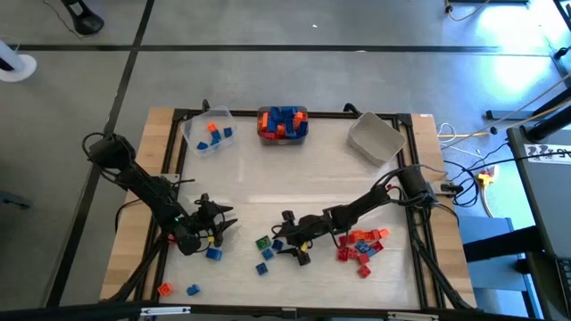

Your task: Sort blocks by size

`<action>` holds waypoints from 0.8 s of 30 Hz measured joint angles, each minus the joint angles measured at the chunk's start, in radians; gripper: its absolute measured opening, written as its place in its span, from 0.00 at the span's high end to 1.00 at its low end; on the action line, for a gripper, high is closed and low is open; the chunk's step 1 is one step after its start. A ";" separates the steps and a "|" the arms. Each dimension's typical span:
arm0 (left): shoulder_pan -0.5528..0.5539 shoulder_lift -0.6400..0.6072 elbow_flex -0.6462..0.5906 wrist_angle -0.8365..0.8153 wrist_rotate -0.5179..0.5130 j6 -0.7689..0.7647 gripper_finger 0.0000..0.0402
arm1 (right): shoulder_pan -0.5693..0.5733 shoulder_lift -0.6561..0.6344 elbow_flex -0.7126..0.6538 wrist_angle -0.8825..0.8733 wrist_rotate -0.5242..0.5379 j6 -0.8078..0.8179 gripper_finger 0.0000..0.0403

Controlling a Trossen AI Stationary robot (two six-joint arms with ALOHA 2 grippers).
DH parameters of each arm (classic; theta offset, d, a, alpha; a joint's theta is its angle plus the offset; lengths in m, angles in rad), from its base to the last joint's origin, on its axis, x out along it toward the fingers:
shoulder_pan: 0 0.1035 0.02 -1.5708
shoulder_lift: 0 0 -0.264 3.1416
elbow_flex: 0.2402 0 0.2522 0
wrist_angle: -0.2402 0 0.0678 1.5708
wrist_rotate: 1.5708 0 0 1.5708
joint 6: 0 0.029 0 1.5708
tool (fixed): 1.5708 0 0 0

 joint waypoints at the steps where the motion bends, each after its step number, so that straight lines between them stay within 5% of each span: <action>1: 0.000 0.000 0.000 0.000 0.000 0.000 0.48 | 0.000 0.000 0.000 0.002 0.002 0.001 0.42; 9: 0.000 0.000 0.000 0.000 -0.002 0.003 0.48 | 0.000 0.001 0.000 -0.039 0.051 0.008 0.44; 18: 0.000 0.000 0.000 0.001 -0.003 0.003 0.48 | 0.001 0.001 0.000 0.017 0.033 0.013 0.70; 24: 0.000 0.000 0.000 0.001 -0.009 0.003 0.48 | 0.001 0.001 0.000 0.007 0.051 0.055 0.77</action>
